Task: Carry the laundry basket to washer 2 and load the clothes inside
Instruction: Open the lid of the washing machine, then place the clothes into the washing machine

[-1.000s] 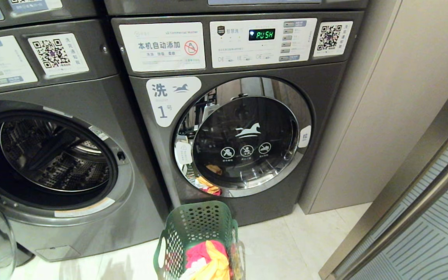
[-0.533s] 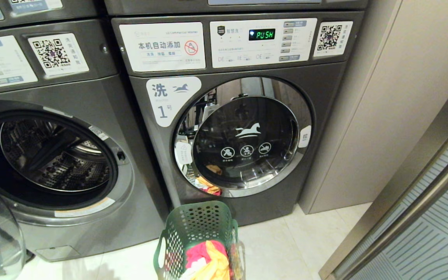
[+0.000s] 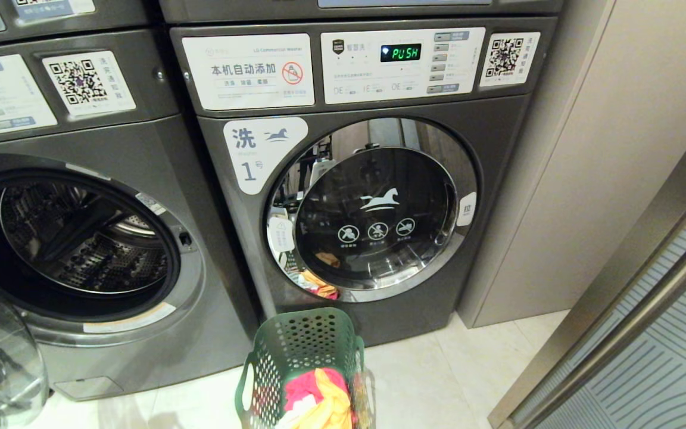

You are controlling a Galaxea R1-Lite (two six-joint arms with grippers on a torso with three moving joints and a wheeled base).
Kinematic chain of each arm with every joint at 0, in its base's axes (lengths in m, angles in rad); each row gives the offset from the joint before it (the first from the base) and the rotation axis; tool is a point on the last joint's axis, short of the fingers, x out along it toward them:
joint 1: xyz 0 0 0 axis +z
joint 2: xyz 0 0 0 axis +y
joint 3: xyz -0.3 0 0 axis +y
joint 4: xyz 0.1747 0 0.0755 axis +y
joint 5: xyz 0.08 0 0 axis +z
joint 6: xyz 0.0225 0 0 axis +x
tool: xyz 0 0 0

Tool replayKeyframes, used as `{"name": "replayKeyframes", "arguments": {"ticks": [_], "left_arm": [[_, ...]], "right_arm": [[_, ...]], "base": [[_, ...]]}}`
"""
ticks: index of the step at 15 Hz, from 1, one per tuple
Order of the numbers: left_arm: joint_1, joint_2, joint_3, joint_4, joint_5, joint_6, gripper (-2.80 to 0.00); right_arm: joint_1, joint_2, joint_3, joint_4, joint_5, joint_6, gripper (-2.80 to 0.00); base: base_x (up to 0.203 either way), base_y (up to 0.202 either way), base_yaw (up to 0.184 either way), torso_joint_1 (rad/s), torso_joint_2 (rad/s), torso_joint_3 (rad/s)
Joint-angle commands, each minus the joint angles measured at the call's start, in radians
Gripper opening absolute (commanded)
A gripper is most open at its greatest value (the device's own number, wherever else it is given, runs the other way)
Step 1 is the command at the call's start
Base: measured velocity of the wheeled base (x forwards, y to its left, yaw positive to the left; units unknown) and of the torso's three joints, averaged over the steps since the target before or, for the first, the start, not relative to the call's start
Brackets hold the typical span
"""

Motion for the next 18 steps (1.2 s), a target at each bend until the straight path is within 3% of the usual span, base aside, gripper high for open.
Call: {"name": "replayKeyframes", "arguments": {"ticks": [1, 10, 14, 18], "left_arm": [[0.033, 0.039, -0.042, -0.005, 0.009, 0.001, -2.8], [0.349, 0.331, -0.375, -0.009, 0.002, 0.012, -2.8], [0.417, 0.488, -0.577, -0.006, -0.001, 0.015, -2.8], [0.429, 0.544, -0.664, -0.011, -0.001, 0.015, -2.8]], "right_arm": [[0.0, 0.001, 0.0, 0.001, 0.0, -0.001, -2.8], [0.0, 0.001, 0.0, 0.001, 0.0, -0.001, -2.8], [0.0, 0.001, 0.0, 0.001, 0.0, -0.001, -2.8], [0.0, 0.001, 0.0, 0.001, 0.0, -0.001, -2.8]], "base": [[0.0, 0.0, 0.0, 0.0, 0.0, 0.0], [0.0, 0.0, 0.0, 0.0, 0.0, 0.0], [0.0, 0.0, 0.0, 0.0, 0.0, 0.0], [0.0, 0.0, 0.0, 0.0, 0.0, 0.0]]}}
